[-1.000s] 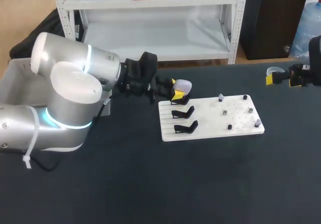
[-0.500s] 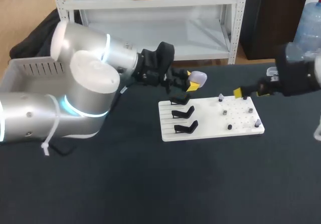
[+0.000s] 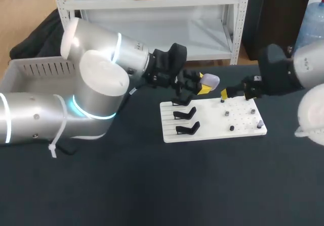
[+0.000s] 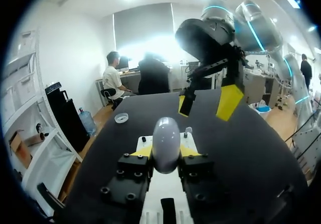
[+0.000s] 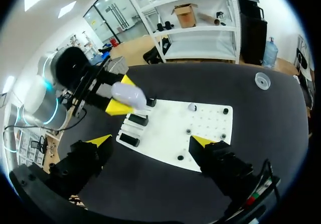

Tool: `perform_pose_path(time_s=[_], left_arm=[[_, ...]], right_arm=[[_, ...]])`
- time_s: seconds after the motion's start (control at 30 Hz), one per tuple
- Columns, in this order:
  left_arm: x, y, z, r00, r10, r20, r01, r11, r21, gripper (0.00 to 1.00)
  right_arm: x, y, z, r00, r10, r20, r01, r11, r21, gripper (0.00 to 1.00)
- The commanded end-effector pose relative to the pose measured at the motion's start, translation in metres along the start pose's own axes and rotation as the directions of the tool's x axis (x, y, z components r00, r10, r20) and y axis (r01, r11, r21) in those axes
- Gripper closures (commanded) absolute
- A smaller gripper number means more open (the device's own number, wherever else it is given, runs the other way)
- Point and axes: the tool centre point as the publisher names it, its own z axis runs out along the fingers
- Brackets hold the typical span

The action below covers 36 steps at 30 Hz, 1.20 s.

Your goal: Pick up each earbud case from the left stands, insert the matching earbuds, close the lid, and place the case in the box.

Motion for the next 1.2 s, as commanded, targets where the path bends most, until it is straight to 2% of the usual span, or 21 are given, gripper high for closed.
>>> perform_pose_path(time_s=[0.03,0.53,1.1,1.2], left_arm=[[0.0,-0.012,0.002,1.0,-0.001,0.015,0.002,0.999,-0.04,1.0],[-0.007,-0.023,0.001,0.999,0.03,0.022,-0.03,0.999,-0.026,1.0],[0.0,-0.033,0.006,0.999,0.021,0.025,-0.021,1.0,0.002,1.0],[0.006,-0.034,0.001,0.998,-0.009,0.057,0.008,1.0,0.008,1.0]], right_arm=[[-0.006,0.005,0.011,1.0,0.015,-0.003,-0.015,1.0,0.023,0.0],[-0.011,-0.001,0.012,0.999,0.035,0.01,-0.035,0.999,0.024,0.0],[-0.015,-0.001,0.001,0.999,0.022,0.024,-0.022,0.999,0.038,0.0],[-0.013,-0.006,-0.005,0.999,0.008,0.045,-0.01,0.999,0.047,0.0]])
